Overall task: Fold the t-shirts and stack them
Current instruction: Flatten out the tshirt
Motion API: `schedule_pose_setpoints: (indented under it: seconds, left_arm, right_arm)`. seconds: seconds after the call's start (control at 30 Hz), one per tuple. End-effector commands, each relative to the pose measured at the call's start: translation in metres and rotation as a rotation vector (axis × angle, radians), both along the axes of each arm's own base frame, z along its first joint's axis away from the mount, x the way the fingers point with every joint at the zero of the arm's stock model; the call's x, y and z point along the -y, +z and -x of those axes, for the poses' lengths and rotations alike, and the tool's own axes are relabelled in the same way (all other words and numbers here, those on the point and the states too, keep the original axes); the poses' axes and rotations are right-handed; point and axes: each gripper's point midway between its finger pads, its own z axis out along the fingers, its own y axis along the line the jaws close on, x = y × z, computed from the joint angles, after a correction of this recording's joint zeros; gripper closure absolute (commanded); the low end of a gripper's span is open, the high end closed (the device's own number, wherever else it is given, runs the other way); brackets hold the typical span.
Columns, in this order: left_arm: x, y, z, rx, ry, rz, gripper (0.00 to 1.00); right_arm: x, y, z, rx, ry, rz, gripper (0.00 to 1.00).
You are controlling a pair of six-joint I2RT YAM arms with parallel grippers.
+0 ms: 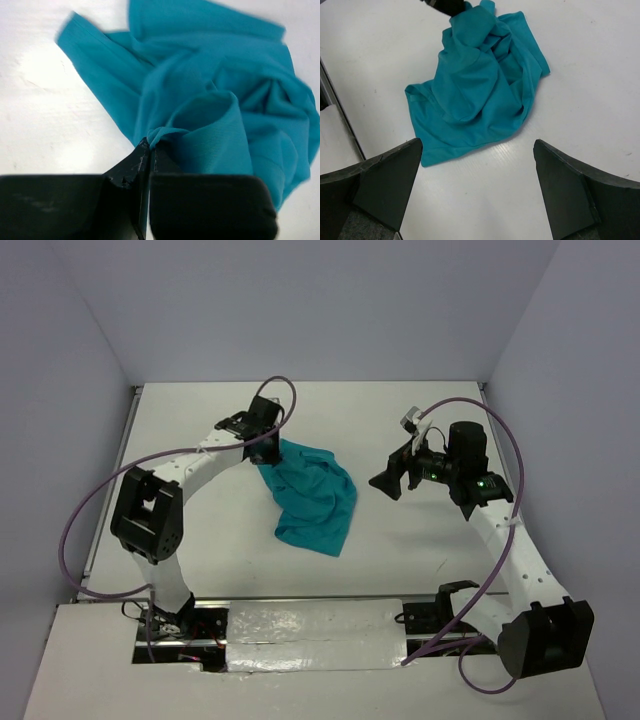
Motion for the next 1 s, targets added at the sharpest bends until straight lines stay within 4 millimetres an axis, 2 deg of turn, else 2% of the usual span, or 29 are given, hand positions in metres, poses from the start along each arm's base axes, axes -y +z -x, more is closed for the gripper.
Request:
schedule_pose_setpoints:
  seconds: [0.0, 0.13, 0.23, 0.3, 0.4, 0.43, 0.5, 0.53, 0.57, 0.63, 0.7, 0.8, 0.83, 0.9, 0.93, 0.97]
  left_arm:
    - [-0.006, 0.037, -0.043, 0.149, 0.106, 0.055, 1.0]
    - [-0.008, 0.056, -0.063, 0.207, 0.139, 0.112, 1.0]
    - [-0.007, 0.056, -0.074, 0.198, 0.14, 0.123, 1.0]
    - [-0.004, 0.046, -0.074, 0.176, 0.133, 0.125, 1.0]
    - [-0.003, 0.043, -0.073, 0.161, 0.14, 0.141, 0.82]
    - [-0.002, 0.048, -0.069, 0.163, 0.142, 0.163, 0.63]
    - [0.0, 0.06, -0.067, 0.182, 0.14, 0.195, 0.47]
    - [0.0, 0.073, -0.063, 0.201, 0.14, 0.221, 0.23]
    - [-0.001, 0.081, -0.061, 0.211, 0.139, 0.236, 0.2]
    - [-0.002, 0.1, -0.051, 0.239, 0.135, 0.272, 0.2]
    - [0.0, 0.11, -0.041, 0.244, 0.125, 0.308, 0.2]
    - [0.009, 0.122, -0.016, 0.227, 0.1, 0.414, 0.28]
    - [0.011, 0.119, -0.004, 0.209, 0.086, 0.444, 0.34]
    - [0.024, 0.119, 0.011, 0.159, 0.057, 0.529, 0.39]
    - [0.027, 0.111, 0.022, 0.125, 0.05, 0.552, 0.45]
    - [0.031, 0.108, 0.026, 0.109, 0.046, 0.579, 0.46]
  right_arm:
    - [0.0, 0.003, 0.001, 0.027, 0.008, 0.007, 0.01]
    - [0.0, 0.001, 0.001, 0.023, 0.011, 0.01, 0.0]
    - [0.0, -0.001, 0.001, 0.021, 0.01, 0.013, 0.01]
    - [0.0, -0.002, 0.0, 0.022, 0.01, 0.016, 0.01]
    - [0.0, -0.002, 0.0, 0.021, 0.009, 0.017, 0.0]
    - [0.0, -0.003, 0.001, 0.018, 0.01, 0.017, 0.01]
    - [0.0, -0.004, 0.001, 0.018, 0.013, 0.021, 0.01]
    - [0.0, -0.005, 0.001, 0.019, 0.016, 0.024, 0.0]
    - [0.0, -0.005, 0.0, 0.018, 0.015, 0.026, 0.01]
    - [0.001, -0.005, 0.0, 0.017, 0.017, 0.029, 0.01]
    - [0.001, -0.003, 0.0, 0.02, 0.017, 0.028, 0.01]
    - [0.0, -0.003, -0.001, 0.02, 0.016, 0.027, 0.01]
    - [0.001, -0.003, -0.001, 0.021, 0.013, 0.027, 0.01]
    - [0.002, -0.004, -0.001, 0.019, 0.01, 0.031, 0.01]
    - [0.002, -0.006, -0.001, 0.017, 0.011, 0.032, 0.01]
    - [0.002, -0.006, -0.001, 0.015, 0.011, 0.033, 0.0]
